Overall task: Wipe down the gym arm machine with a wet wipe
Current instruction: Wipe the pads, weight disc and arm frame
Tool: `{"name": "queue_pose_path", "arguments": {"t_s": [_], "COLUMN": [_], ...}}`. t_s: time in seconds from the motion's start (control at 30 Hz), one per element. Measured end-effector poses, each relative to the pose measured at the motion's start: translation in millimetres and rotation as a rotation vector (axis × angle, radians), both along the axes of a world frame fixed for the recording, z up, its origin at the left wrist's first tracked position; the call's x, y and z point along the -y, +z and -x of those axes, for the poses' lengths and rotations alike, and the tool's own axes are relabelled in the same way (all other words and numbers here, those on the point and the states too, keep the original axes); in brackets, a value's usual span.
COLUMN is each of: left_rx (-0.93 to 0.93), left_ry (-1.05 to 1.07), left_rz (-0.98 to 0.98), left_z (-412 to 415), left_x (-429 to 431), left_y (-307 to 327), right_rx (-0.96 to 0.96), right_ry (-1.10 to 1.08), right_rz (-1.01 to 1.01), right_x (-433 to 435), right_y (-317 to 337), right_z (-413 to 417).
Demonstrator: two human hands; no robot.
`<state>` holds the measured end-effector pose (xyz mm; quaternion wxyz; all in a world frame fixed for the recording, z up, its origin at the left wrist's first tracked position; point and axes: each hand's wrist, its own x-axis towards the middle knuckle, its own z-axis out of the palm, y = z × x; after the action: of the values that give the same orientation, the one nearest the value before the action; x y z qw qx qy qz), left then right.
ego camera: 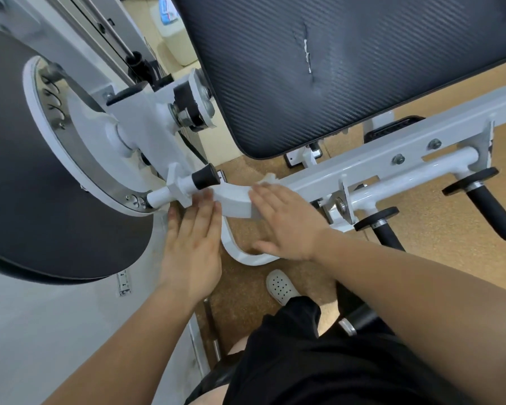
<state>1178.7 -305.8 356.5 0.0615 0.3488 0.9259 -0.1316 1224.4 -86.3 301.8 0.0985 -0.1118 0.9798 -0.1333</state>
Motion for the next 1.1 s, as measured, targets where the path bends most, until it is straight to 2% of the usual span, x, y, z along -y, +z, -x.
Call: {"name": "queue_pose_path", "arguments": {"t_s": [0.07, 0.13, 0.23, 0.37, 0.43, 0.6, 0.7, 0.83, 0.9, 1.03, 1.1], "left_rx": [0.007, 0.013, 0.046, 0.050, 0.048, 0.047, 0.064, 0.006, -0.020, -0.073, -0.094], "left_ry": [-0.037, -0.045, -0.002, 0.015, 0.020, 0.031, 0.057, 0.043, 0.088, 0.137, 0.160], "left_rz": [-0.001, 0.039, 0.112, 0.093, 0.073, 0.097, 0.087, 0.014, -0.011, -0.006, 0.011], "left_z": [-5.1, -7.8, -11.5, -10.3, -8.0, -7.1, -11.4, -21.9, -28.4, -39.5, -40.1], "left_x": [-9.5, -18.1, -23.9, -20.2, -17.4, -18.5, -28.4, -37.6, -35.5, -22.2, -10.6], "left_y": [-3.5, -5.9, -11.1, -16.3, -16.3, -11.3, -1.5, 25.8, 42.0, 81.3, 101.7], "right_rx": [-0.009, 0.029, 0.099, 0.116, 0.083, 0.108, 0.102, 0.057, 0.075, 0.171, 0.136], "right_ry": [-0.051, -0.201, -0.450, -0.344, -0.313, -0.538, -0.441, -0.035, 0.102, 0.023, -0.048], "right_rz": [-0.167, -0.264, -0.188, -0.044, -0.042, -0.029, -0.019, -0.040, -0.038, 0.135, 0.241], "right_x": [-31.8, -49.8, -29.3, 24.1, 22.6, -22.1, -23.9, -15.3, -7.7, -8.0, -8.2], "right_y": [-12.0, -17.2, -14.6, -22.0, -25.3, -35.1, -30.7, -6.3, 10.3, 44.5, 58.8], "right_z": [-22.1, -38.7, -41.0, -40.6, -43.6, -57.8, -57.5, -29.0, -7.3, 13.6, 11.2]}}
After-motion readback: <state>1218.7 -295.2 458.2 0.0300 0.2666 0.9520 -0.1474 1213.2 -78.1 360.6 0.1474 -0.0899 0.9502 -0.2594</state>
